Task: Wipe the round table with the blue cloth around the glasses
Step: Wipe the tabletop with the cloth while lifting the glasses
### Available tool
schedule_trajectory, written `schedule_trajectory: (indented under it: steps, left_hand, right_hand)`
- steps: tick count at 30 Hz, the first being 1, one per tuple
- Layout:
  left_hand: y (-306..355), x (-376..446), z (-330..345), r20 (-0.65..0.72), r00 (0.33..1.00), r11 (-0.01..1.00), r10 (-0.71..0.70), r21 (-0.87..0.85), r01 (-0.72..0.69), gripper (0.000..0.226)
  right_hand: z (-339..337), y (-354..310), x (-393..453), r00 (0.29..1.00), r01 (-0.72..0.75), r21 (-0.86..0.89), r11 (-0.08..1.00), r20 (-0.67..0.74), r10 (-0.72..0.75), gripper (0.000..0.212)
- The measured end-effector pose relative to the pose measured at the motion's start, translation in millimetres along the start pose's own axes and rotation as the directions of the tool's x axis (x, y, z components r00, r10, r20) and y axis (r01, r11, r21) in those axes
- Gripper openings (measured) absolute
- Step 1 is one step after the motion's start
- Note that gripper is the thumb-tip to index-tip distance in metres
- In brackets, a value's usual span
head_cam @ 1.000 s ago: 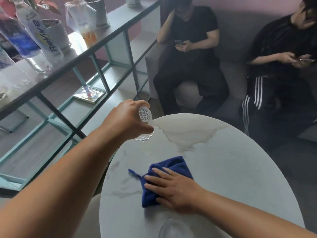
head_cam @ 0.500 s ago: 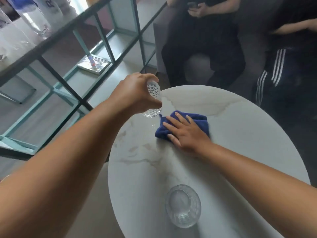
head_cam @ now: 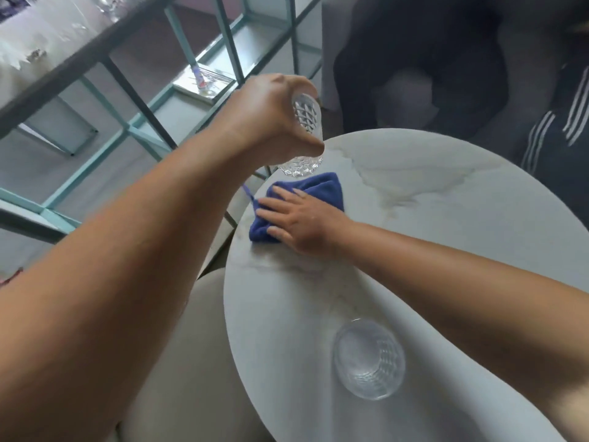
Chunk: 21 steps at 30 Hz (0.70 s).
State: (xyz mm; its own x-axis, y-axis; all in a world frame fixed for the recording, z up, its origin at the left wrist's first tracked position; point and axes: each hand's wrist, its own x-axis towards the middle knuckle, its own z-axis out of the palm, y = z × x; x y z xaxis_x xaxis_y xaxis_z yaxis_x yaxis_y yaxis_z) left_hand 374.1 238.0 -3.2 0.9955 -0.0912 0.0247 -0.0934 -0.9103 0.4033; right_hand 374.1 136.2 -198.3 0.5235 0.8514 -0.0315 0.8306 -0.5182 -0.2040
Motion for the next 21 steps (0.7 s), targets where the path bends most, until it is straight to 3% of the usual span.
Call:
schedule_trajectory:
  steps: [4,9,14,17,21]
  left_hand:
    - [0.6,-0.4,-1.8,-0.016,1.000,1.000,0.007,0.015,-0.007,0.067]
    - [3.3,-2.5,3.5,0.039,0.999,1.000,0.018,0.021,-0.019,0.072]
    - [3.0,-3.5,17.3,0.102,0.995,0.999,0.011,0.047,-0.016,0.075]
    - [1.3,-6.0,24.8,0.115,0.993,0.998,-0.012,0.068,0.004,0.074]
    - [-0.5,-13.4,32.1,0.127,0.992,0.998,-0.022,0.063,0.014,0.076]
  right_hand:
    - [11.6,-32.3,-10.5,0.945,0.323,-0.034,0.946,-0.052,-0.324,0.045]
    - [15.3,-39.4,-37.0,0.898,0.439,-0.005,0.898,-0.024,-0.439,0.042]
    - [8.7,-17.4,-79.7,0.937,0.350,0.045,0.936,-0.014,-0.349,0.041]
    - [8.0,2.1,-105.8,0.978,0.207,0.073,0.976,-0.009,-0.207,0.042]
    - [3.3,39.0,-131.3,0.998,0.009,-0.030,1.000,-0.063,-0.011,0.043]
